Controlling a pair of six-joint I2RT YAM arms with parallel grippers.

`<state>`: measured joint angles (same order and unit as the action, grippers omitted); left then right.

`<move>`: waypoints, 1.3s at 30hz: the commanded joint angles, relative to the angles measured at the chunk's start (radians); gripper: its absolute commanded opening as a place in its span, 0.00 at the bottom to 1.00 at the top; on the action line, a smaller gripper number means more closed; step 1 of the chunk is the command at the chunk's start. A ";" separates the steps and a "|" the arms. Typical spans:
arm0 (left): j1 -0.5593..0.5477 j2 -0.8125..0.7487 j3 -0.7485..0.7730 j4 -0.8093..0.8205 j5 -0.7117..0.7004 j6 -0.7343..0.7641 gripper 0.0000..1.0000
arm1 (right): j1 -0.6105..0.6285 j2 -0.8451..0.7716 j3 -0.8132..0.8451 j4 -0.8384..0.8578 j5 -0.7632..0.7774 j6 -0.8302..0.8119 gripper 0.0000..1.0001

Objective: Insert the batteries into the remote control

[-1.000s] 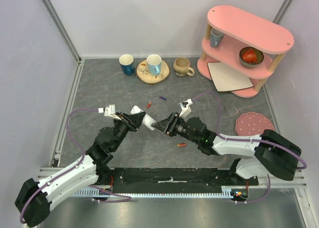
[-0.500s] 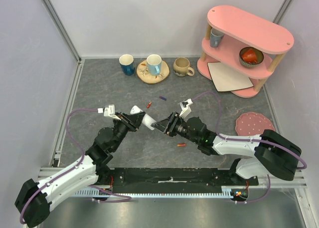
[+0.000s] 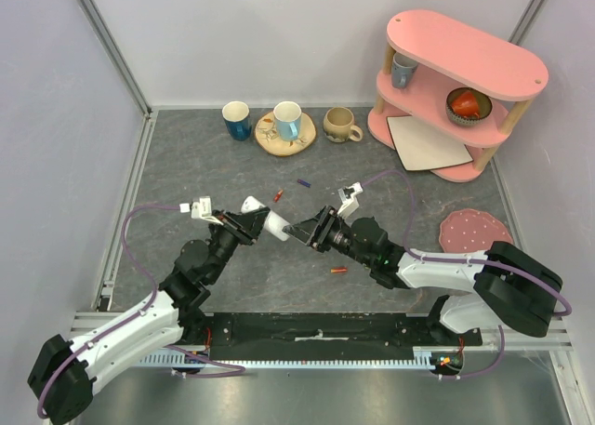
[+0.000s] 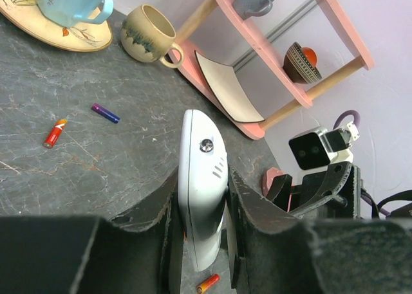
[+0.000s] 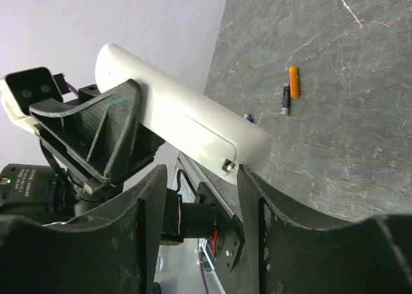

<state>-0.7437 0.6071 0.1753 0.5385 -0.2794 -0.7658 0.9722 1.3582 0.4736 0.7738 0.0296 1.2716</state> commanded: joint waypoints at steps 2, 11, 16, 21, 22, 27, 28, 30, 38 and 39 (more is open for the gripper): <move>-0.008 0.006 -0.011 0.101 0.043 -0.001 0.02 | -0.004 0.009 0.003 0.104 0.000 0.017 0.55; -0.008 0.005 -0.014 0.117 0.048 0.002 0.02 | -0.006 0.028 0.002 0.120 -0.011 0.028 0.54; -0.008 0.014 -0.013 0.130 0.057 0.000 0.02 | -0.004 0.053 0.008 0.128 -0.026 0.037 0.54; -0.008 0.033 -0.019 0.141 0.077 -0.012 0.02 | -0.007 0.076 0.017 0.171 -0.056 0.049 0.51; -0.008 0.033 -0.020 0.141 0.078 -0.010 0.02 | -0.006 0.076 0.020 0.176 -0.057 0.049 0.51; -0.009 0.023 -0.020 0.109 0.057 -0.001 0.02 | -0.006 0.068 0.037 0.174 -0.065 0.041 0.50; -0.009 0.020 -0.020 0.104 0.055 0.000 0.02 | -0.006 0.068 0.037 0.170 -0.063 0.041 0.50; -0.009 0.019 -0.016 0.097 0.048 0.005 0.02 | -0.006 0.064 0.034 0.170 -0.063 0.040 0.49; -0.009 0.014 -0.002 0.055 0.022 0.034 0.02 | -0.006 0.044 0.028 0.165 -0.063 0.043 0.48; -0.011 0.016 0.000 0.052 0.019 0.036 0.02 | -0.006 0.044 0.030 0.165 -0.063 0.041 0.48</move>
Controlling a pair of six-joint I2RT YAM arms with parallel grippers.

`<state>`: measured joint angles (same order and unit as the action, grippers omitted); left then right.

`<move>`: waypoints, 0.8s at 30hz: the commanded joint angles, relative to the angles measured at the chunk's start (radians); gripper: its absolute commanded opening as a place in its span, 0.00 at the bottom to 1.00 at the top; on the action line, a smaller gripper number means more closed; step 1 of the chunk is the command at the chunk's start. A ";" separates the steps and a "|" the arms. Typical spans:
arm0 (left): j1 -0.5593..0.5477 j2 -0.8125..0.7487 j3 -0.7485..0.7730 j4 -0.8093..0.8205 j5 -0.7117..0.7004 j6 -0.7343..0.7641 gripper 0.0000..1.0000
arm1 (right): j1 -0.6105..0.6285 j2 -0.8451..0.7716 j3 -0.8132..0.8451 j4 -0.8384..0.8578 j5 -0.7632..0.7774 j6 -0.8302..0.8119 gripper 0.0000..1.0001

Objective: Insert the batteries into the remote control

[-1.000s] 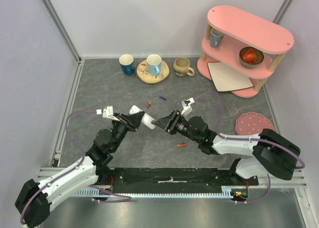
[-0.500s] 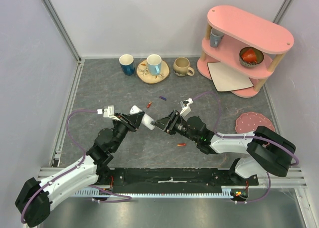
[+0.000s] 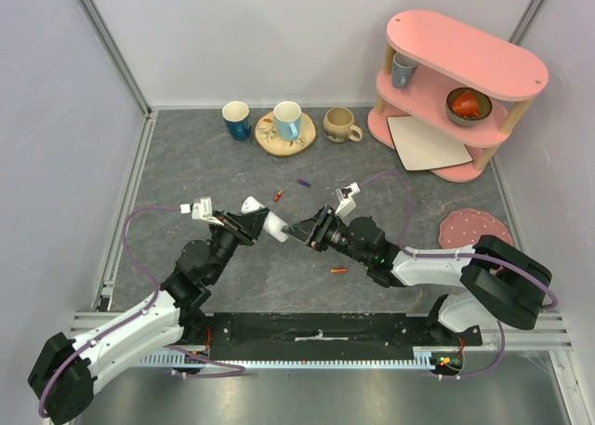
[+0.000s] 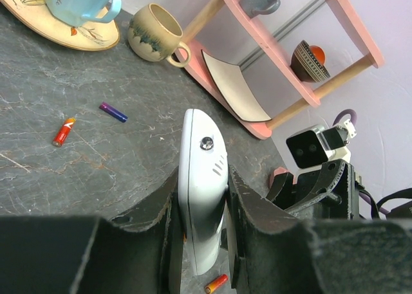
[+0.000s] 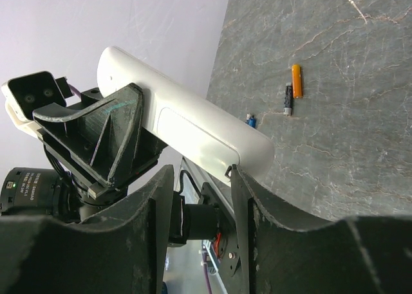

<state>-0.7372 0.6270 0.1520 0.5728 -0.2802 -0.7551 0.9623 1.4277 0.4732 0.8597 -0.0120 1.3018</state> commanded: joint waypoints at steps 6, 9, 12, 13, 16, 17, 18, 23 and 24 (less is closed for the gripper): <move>-0.018 -0.004 0.034 -0.016 0.003 0.040 0.02 | 0.004 -0.029 0.033 0.078 -0.028 0.011 0.48; -0.018 -0.007 0.034 -0.028 -0.014 0.039 0.02 | 0.004 -0.030 0.031 0.081 -0.029 0.011 0.48; -0.018 -0.006 0.032 -0.031 -0.019 0.040 0.02 | 0.004 -0.032 0.028 0.084 -0.031 0.014 0.48; -0.018 -0.004 0.034 -0.033 -0.020 0.040 0.02 | 0.006 -0.033 0.030 0.085 -0.034 0.014 0.48; -0.018 -0.004 0.035 -0.036 -0.024 0.040 0.02 | 0.004 -0.033 0.030 0.087 -0.036 0.014 0.48; -0.018 -0.004 0.035 -0.037 -0.025 0.037 0.02 | 0.004 -0.035 0.030 0.087 -0.039 0.016 0.48; -0.018 -0.004 0.035 -0.042 -0.027 0.040 0.02 | 0.004 -0.035 0.033 0.087 -0.040 0.016 0.48; -0.018 -0.004 0.037 -0.045 -0.034 0.036 0.02 | 0.004 -0.039 0.033 0.087 -0.049 0.016 0.48; -0.018 -0.004 0.038 -0.048 -0.039 0.037 0.02 | 0.006 -0.041 0.033 0.087 -0.052 0.016 0.48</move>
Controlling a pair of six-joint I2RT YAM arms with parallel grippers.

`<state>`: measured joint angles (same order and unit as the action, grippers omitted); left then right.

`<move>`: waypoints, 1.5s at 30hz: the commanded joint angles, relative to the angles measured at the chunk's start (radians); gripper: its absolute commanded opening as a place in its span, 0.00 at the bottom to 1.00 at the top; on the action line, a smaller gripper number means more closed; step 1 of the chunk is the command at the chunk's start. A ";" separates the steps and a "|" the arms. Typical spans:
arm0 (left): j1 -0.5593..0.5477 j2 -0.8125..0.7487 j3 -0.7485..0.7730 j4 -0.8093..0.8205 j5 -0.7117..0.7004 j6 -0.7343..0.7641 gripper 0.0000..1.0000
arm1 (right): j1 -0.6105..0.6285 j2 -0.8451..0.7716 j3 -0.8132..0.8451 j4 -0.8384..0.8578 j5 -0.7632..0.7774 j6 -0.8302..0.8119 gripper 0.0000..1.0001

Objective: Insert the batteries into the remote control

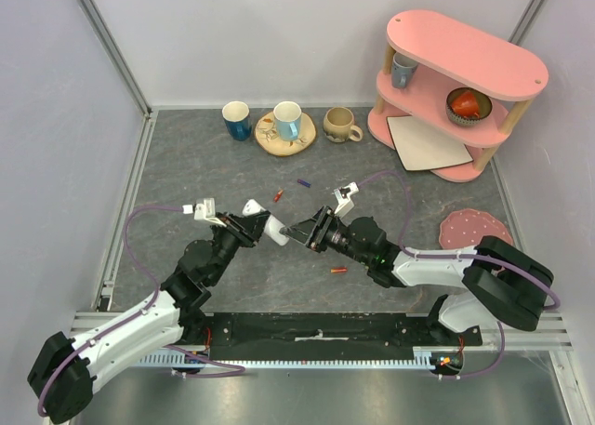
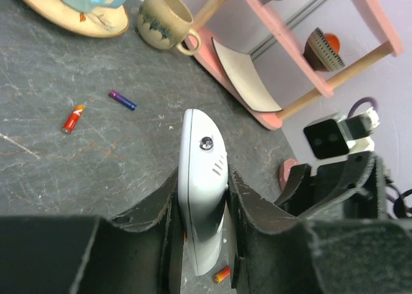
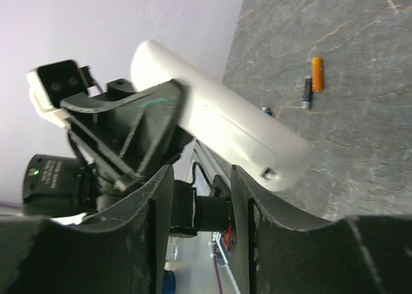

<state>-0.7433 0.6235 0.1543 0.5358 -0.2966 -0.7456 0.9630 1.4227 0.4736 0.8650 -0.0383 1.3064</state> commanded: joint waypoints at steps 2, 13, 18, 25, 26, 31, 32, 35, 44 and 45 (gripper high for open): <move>-0.011 -0.001 0.036 -0.014 -0.027 0.029 0.02 | 0.003 -0.038 0.031 0.083 -0.029 0.011 0.48; -0.011 -0.024 0.024 0.021 -0.029 0.012 0.02 | 0.003 -0.042 -0.025 0.084 -0.017 0.040 0.52; -0.011 -0.027 0.014 0.075 -0.015 0.009 0.02 | 0.003 -0.024 -0.044 0.111 -0.028 0.065 0.49; -0.011 -0.030 0.024 0.084 -0.007 0.012 0.02 | 0.002 -0.027 -0.043 0.095 -0.026 0.056 0.48; -0.011 -0.031 0.025 0.085 -0.004 0.014 0.02 | 0.003 -0.024 -0.043 0.095 -0.025 0.057 0.48; -0.011 -0.044 0.024 0.084 0.004 0.006 0.02 | 0.003 -0.016 -0.043 0.097 -0.021 0.060 0.49; -0.011 -0.045 0.024 0.084 0.004 0.009 0.02 | 0.003 -0.015 -0.043 0.097 -0.020 0.062 0.49; -0.011 -0.050 0.027 0.075 0.004 0.015 0.02 | 0.003 -0.016 -0.041 0.089 -0.015 0.060 0.54; -0.011 -0.057 0.025 0.073 0.022 0.011 0.02 | 0.002 -0.011 -0.035 0.080 -0.005 0.056 0.56; -0.011 -0.061 0.025 0.073 0.025 0.009 0.02 | 0.002 -0.011 -0.032 0.080 -0.005 0.056 0.56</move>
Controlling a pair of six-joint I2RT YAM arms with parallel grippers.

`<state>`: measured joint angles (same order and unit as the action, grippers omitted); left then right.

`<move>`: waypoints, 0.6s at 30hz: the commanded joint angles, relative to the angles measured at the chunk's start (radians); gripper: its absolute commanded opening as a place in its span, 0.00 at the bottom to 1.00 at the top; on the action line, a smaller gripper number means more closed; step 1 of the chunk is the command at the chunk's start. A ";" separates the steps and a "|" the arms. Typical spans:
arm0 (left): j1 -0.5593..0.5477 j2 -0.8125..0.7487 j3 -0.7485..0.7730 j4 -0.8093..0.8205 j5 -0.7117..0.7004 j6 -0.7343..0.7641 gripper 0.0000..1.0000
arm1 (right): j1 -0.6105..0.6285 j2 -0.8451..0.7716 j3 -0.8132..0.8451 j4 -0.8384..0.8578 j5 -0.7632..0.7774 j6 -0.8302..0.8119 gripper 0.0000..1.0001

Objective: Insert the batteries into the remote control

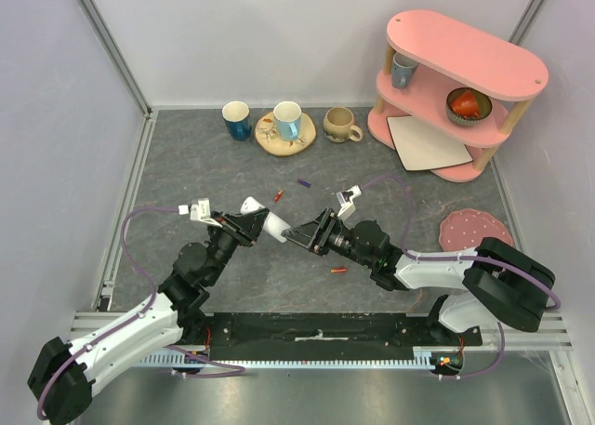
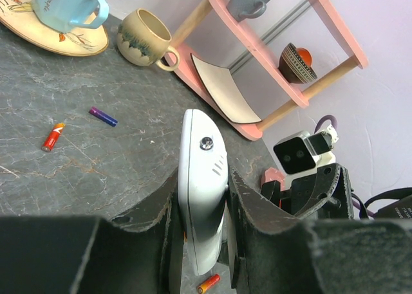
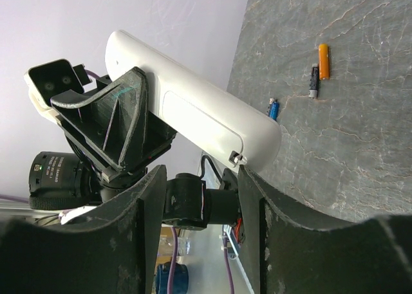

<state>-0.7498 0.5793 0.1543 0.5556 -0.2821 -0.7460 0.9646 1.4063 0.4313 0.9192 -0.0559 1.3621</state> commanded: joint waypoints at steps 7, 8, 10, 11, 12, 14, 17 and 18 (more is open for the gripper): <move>-0.005 -0.030 -0.001 0.113 0.069 0.014 0.02 | -0.012 0.014 0.020 0.035 0.007 0.003 0.56; -0.005 -0.030 -0.004 0.124 0.084 0.014 0.02 | -0.013 0.014 0.020 0.036 0.005 0.005 0.56; -0.005 -0.026 -0.006 0.136 0.095 0.013 0.02 | -0.017 0.014 0.018 0.047 0.005 0.005 0.56; -0.005 -0.026 -0.004 0.136 0.103 0.016 0.02 | -0.018 0.016 0.018 0.050 0.004 0.008 0.56; -0.005 -0.024 -0.005 0.138 0.106 0.016 0.02 | -0.020 0.016 0.018 0.055 0.002 0.006 0.56; -0.005 -0.022 -0.007 0.138 0.109 0.020 0.02 | -0.023 0.014 0.021 0.063 -0.002 0.008 0.56; -0.005 -0.019 -0.007 0.121 0.103 0.034 0.02 | -0.021 0.008 0.024 0.066 -0.010 0.005 0.56; -0.005 -0.019 -0.006 0.118 0.101 0.040 0.02 | -0.021 0.007 0.024 0.067 -0.018 0.006 0.56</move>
<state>-0.7456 0.5629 0.1455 0.6044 -0.2508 -0.7235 0.9485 1.4101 0.4316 0.9218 -0.0662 1.3621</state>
